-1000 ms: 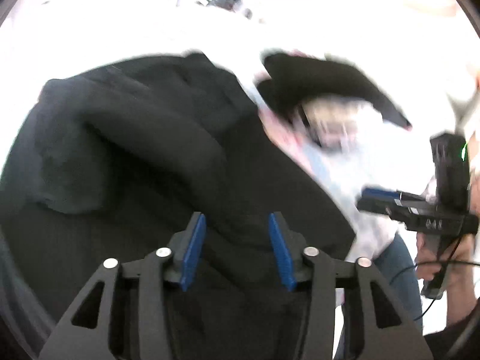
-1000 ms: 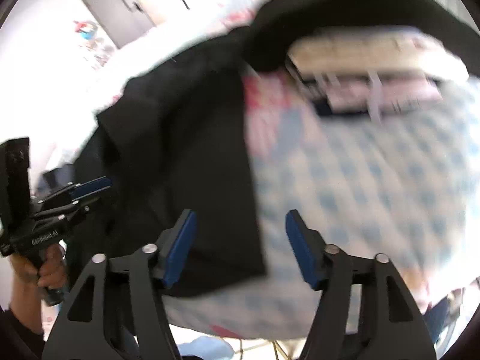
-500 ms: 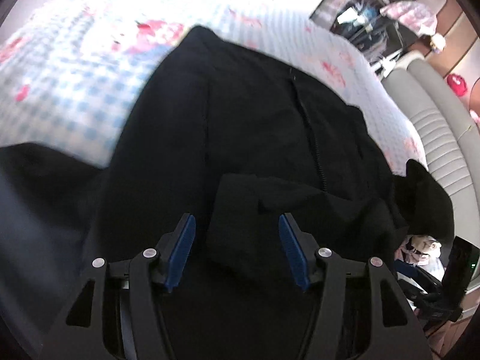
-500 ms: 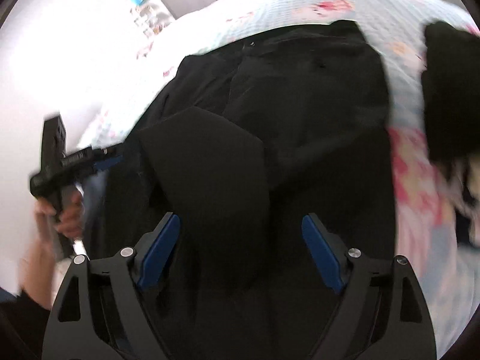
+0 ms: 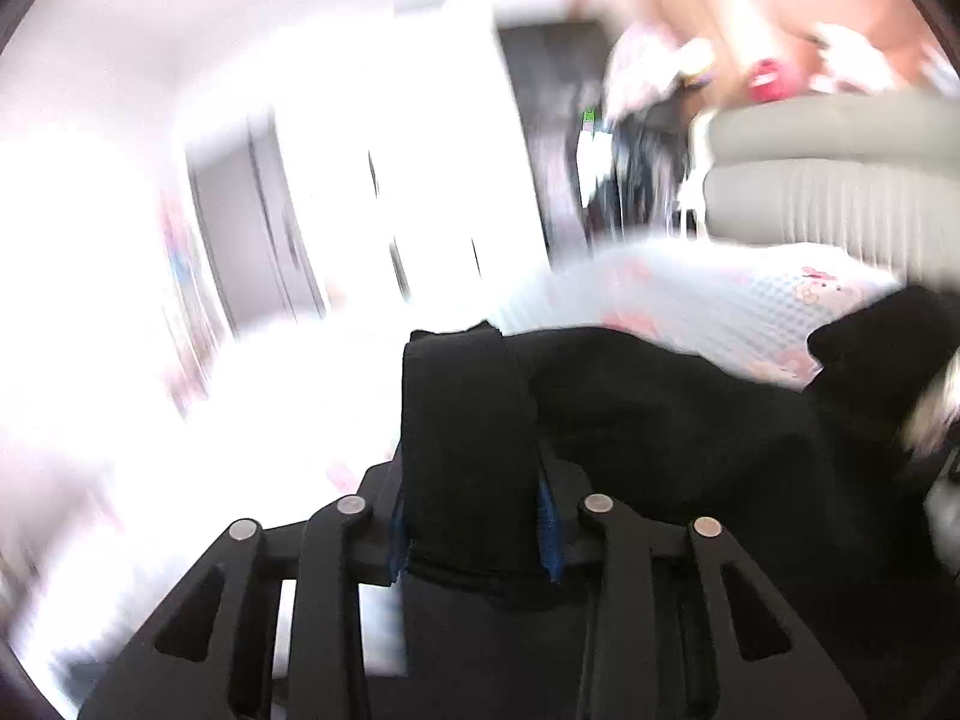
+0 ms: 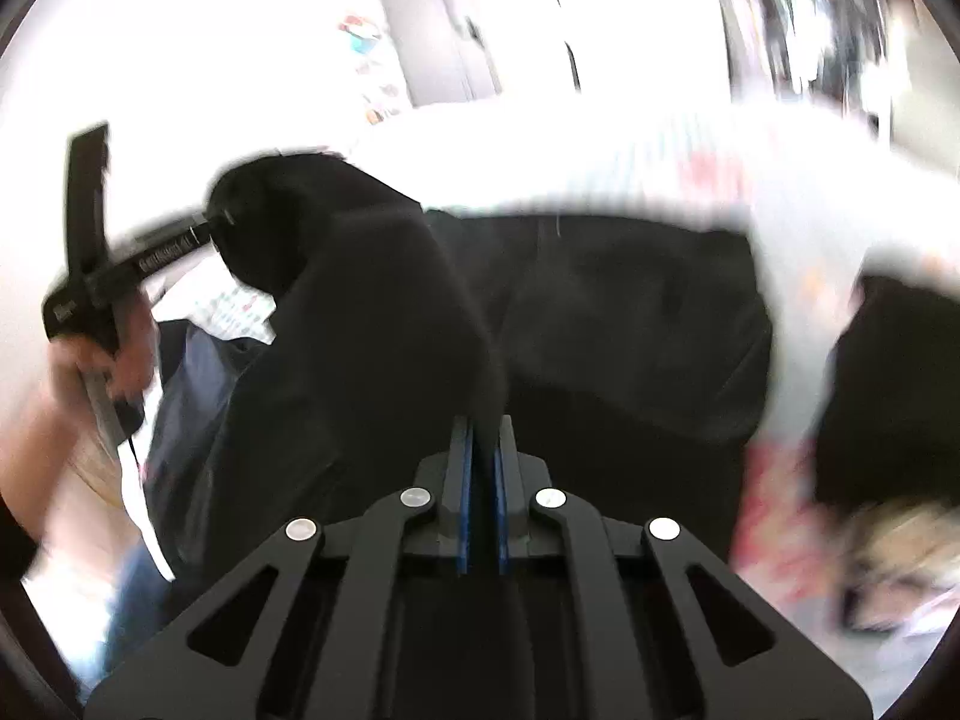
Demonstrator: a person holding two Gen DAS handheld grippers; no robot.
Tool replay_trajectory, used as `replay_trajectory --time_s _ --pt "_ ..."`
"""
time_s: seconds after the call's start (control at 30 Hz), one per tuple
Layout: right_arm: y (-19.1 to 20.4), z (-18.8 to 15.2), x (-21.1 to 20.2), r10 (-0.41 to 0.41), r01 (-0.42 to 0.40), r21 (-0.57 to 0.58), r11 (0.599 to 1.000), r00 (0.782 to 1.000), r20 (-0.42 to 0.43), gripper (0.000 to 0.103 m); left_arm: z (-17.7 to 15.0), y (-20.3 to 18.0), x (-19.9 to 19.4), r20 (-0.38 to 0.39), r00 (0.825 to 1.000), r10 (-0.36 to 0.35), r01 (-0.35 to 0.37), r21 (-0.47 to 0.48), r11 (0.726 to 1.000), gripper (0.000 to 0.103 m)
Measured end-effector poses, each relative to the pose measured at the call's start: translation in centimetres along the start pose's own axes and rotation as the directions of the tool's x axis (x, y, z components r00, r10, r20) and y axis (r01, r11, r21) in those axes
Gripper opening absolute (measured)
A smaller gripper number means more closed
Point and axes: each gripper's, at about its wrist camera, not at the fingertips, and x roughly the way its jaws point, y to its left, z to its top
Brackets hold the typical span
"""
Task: Fold clothes
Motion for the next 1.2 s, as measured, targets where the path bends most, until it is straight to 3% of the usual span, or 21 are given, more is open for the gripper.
replay_trajectory --time_s 0.07,0.13,0.2,0.23,0.3,0.37,0.43,0.47,0.53,0.6,0.63,0.77,0.87,0.9,0.93,0.97,1.03,1.07,1.13,1.17,1.2 --pt "1.0 -2.3 0.3 0.057 -0.060 -0.035 0.998 0.993 -0.101 0.004 -3.5 0.5 -0.2 -0.118 0.992 0.042 -0.033 0.074 0.997 0.049" --pt "1.2 -4.7 1.8 0.123 -0.131 -0.016 0.991 0.966 -0.228 0.010 -7.5 1.7 0.7 -0.298 0.953 0.047 -0.028 0.069 0.997 0.049" --pt "1.5 -6.7 3.3 0.175 -0.181 0.013 0.983 0.927 -0.332 0.025 -11.0 4.0 0.7 -0.434 0.900 -0.028 -0.011 -0.085 0.996 0.049" --pt "1.7 -7.3 3.7 0.187 -0.193 0.019 0.981 0.912 -0.365 0.027 -12.2 5.2 -0.1 -0.453 0.889 -0.070 -0.008 -0.170 0.985 0.049" --pt "2.1 -7.4 3.1 0.173 -0.182 0.006 0.983 0.921 -0.350 0.032 -14.0 7.5 -2.4 -0.440 0.884 -0.156 -0.003 -0.341 0.940 0.052" --pt "1.3 -6.4 2.0 0.194 -0.188 0.047 0.981 0.934 -0.301 0.034 -15.7 10.0 -4.1 -0.408 0.877 -0.256 0.002 -0.529 0.849 0.060" --pt "0.1 -5.0 1.8 0.197 -0.174 0.110 0.979 0.949 -0.245 0.043 -17.0 10.0 -3.1 -0.371 0.855 -0.361 0.004 -0.692 0.722 0.060" --pt "-0.4 -4.3 2.0 0.186 -0.157 0.145 0.977 0.958 -0.217 0.045 -17.9 9.9 -2.6 -0.341 0.844 -0.413 -0.009 -0.779 0.626 0.060" --pt "-1.4 -2.9 2.3 0.161 -0.125 0.214 0.969 0.973 -0.163 0.048 -19.8 9.8 -1.8 -0.232 0.816 -0.530 -0.025 -0.930 0.367 0.060" --pt "-1.1 -2.8 3.5 0.096 -0.063 0.217 0.974 0.985 -0.143 0.052 -21.2 8.4 -1.2 -0.135 0.793 -0.594 -0.011 -0.978 0.207 0.061" --pt "-0.9 -3.4 4.6 0.065 -0.026 0.207 0.978 0.981 -0.184 0.053 -21.7 7.4 -0.8 -0.119 0.788 -0.604 -0.015 -0.985 0.175 0.062" --pt "-1.0 -7.6 7.3 -0.076 0.143 0.231 0.962 0.959 -0.275 0.050 -23.4 4.8 1.3 -0.145 0.764 -0.629 -0.087 -0.989 0.122 0.066" --pt "-3.6 -11.1 5.3 -0.133 0.225 0.341 0.913 0.953 -0.273 0.042 -23.2 4.6 2.5 -0.020 0.758 -0.652 -0.019 -1.000 0.009 0.070" --pt "-4.5 -11.9 4.4 -0.163 0.258 0.349 0.901 0.946 -0.280 0.027 -23.0 4.5 2.9 -0.009 0.762 -0.648 -0.003 -1.000 0.010 0.072" --pt "-5.3 -12.8 3.5 -0.193 0.291 0.354 0.889 0.938 -0.287 0.026 -22.7 4.5 3.2 -0.022 0.768 -0.640 -0.002 -1.000 0.031 0.073" --pt "-5.9 -13.2 2.7 -0.204 0.305 0.362 0.881 0.935 -0.290 0.025 -22.6 4.3 3.7 -0.071 0.773 -0.630 -0.025 -0.996 0.082 0.073" --pt "-6.7 -13.8 1.3 -0.241 0.347 0.365 0.864 0.921 -0.306 0.025 -22.5 3.4 5.5 -0.221 0.769 -0.600 -0.087 -0.966 0.244 0.064" --pt "-6.8 -14.0 0.8 -0.269 0.375 0.347 0.860 0.909 -0.318 0.025 -22.3 2.7 6.1 -0.319 0.757 -0.570 -0.129 -0.929 0.348 0.045" --pt "-7.0 -13.9 0.2 -0.329 0.430 0.295 0.853 0.883 -0.336 0.027 -20.8 1.8 6.3 -0.435 0.753 -0.494 -0.141 -0.840 0.524 0.030" --pt "-7.4 -14.0 -0.4 -0.333 0.436 0.300 0.849 0.881 -0.336 0.031 -19.7 1.7 6.0 -0.450 0.771 -0.451 -0.124 -0.801 0.586 0.024" --pt "-7.9 -14.1 -1.1 -0.334 0.438 0.310 0.844 0.881 -0.336 0.034 -18.8 2.0 5.6 -0.440 0.791 -0.426 -0.107 -0.785 0.611 0.022"
